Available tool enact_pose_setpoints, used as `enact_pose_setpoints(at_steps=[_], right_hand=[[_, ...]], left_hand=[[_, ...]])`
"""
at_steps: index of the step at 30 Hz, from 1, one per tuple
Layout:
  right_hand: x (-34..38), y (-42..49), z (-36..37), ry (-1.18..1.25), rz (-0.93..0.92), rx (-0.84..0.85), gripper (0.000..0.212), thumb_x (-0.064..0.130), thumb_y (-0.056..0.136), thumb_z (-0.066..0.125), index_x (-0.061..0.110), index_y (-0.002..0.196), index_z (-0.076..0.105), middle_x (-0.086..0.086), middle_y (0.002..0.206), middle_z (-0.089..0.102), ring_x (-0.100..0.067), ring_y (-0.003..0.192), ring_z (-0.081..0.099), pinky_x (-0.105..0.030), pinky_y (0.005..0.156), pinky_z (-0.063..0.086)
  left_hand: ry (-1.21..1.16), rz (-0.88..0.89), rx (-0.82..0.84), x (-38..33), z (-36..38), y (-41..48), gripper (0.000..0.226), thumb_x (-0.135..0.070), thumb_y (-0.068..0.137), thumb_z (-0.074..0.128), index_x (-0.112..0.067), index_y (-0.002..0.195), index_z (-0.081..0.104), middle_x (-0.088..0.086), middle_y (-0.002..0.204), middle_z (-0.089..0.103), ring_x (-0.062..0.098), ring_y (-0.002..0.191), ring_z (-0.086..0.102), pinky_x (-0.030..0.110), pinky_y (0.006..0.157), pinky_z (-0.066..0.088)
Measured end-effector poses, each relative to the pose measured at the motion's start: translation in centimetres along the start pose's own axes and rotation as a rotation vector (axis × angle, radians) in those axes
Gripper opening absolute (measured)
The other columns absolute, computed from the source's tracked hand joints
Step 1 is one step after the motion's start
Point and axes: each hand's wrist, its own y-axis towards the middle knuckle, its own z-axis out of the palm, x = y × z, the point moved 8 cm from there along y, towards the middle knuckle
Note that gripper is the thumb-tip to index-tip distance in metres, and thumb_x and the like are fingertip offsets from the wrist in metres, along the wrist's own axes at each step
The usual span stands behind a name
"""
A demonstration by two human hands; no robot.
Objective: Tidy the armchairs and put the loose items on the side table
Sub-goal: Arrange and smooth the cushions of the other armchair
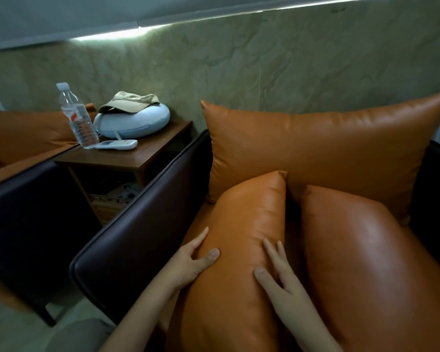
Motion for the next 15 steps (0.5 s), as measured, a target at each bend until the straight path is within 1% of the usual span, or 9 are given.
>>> enact_pose_setpoints(at_steps=[3,4,6,7,8,9,11,13,15], right_hand=[[1.2,0.6,2.2,-0.058,-0.096,0.025,0.067,0.072,0.081,0.051,0.070,0.140,0.021,0.044,0.153,-0.014,0.001,0.145,-0.021,-0.048,0.123,0.000],[1.4,0.9,2.8,-0.074,-0.114,0.038,0.064,0.073,0.082,0.051,0.070,0.140,0.021,0.046,0.151,-0.015,0.004,0.143,-0.024,-0.047,0.123,-0.002],[1.8,1.7,3.6,-0.116,-0.145,0.048,0.058,0.075,0.085,0.049,0.073,0.137,0.022,0.053,0.146,-0.014,0.006,0.142,-0.027,-0.047,0.123,-0.004],[2.0,2.2,3.9,-0.141,-0.156,0.048,0.055,0.077,0.086,0.048,0.076,0.134,0.022,0.055,0.144,-0.013,0.007,0.142,-0.028,-0.047,0.123,-0.005],[2.3,2.5,4.3,-0.159,-0.179,0.053,0.052,0.079,0.085,0.046,0.080,0.131,0.022,0.057,0.143,-0.013,0.007,0.142,-0.028,-0.048,0.123,-0.006],[2.6,2.8,4.7,-0.169,-0.194,0.067,0.051,0.082,0.083,0.044,0.083,0.129,0.020,0.057,0.143,-0.012,0.008,0.143,-0.028,-0.048,0.123,-0.008],[3.4,3.3,5.5,-0.211,-0.249,0.078,0.053,0.081,0.079,0.039,0.085,0.127,0.019,0.054,0.147,-0.012,0.009,0.143,-0.029,-0.048,0.123,-0.011],[3.9,3.9,6.4,-0.217,-0.285,0.121,0.053,0.079,0.080,0.038,0.080,0.131,0.022,0.048,0.152,-0.010,0.011,0.142,-0.029,-0.045,0.123,-0.014],[4.9,4.4,7.4,-0.244,-0.318,0.154,0.058,0.078,0.082,0.039,0.071,0.137,0.025,0.042,0.156,-0.009,0.012,0.142,-0.027,-0.041,0.122,-0.015]], left_hand=[[-0.029,0.008,-0.066,1.2,-2.0,-0.8,0.078,-0.061,0.084,0.062,-0.047,0.151,0.025,-0.004,0.162,0.027,0.016,0.142,0.034,0.035,0.112,0.034],[-0.024,0.031,-0.090,1.4,-2.7,-1.3,0.075,-0.058,0.086,0.062,-0.045,0.151,0.028,-0.005,0.160,0.029,0.010,0.138,0.036,0.029,0.108,0.036],[-0.018,0.076,-0.119,1.5,-3.6,-2.4,0.069,-0.053,0.087,0.061,-0.045,0.149,0.031,-0.008,0.158,0.034,-0.002,0.126,0.041,0.011,0.095,0.040],[-0.016,0.095,-0.122,1.5,-3.8,-3.0,0.065,-0.053,0.087,0.059,-0.047,0.146,0.033,-0.009,0.157,0.035,-0.006,0.123,0.044,0.008,0.092,0.043],[-0.018,0.114,-0.127,1.6,-3.9,-3.6,0.058,-0.054,0.087,0.058,-0.051,0.141,0.037,-0.012,0.156,0.037,-0.005,0.126,0.046,0.011,0.097,0.044],[-0.025,0.120,-0.136,1.7,-3.8,-4.4,0.051,-0.057,0.087,0.058,-0.056,0.135,0.041,-0.015,0.154,0.038,-0.001,0.132,0.045,0.018,0.106,0.043],[-0.039,0.112,-0.177,2.0,-3.7,-6.0,0.048,-0.067,0.081,0.059,-0.062,0.127,0.047,-0.022,0.151,0.038,0.001,0.138,0.040,0.031,0.117,0.035],[-0.098,0.130,-0.228,2.1,-3.6,-7.9,0.056,-0.079,0.070,0.065,-0.068,0.123,0.050,-0.034,0.145,0.035,-0.014,0.133,0.035,0.026,0.115,0.033],[-0.164,0.117,-0.266,2.1,-3.4,-10.1,0.062,-0.080,0.060,0.068,-0.072,0.120,0.051,-0.047,0.137,0.033,-0.029,0.122,0.031,0.015,0.103,0.034]])
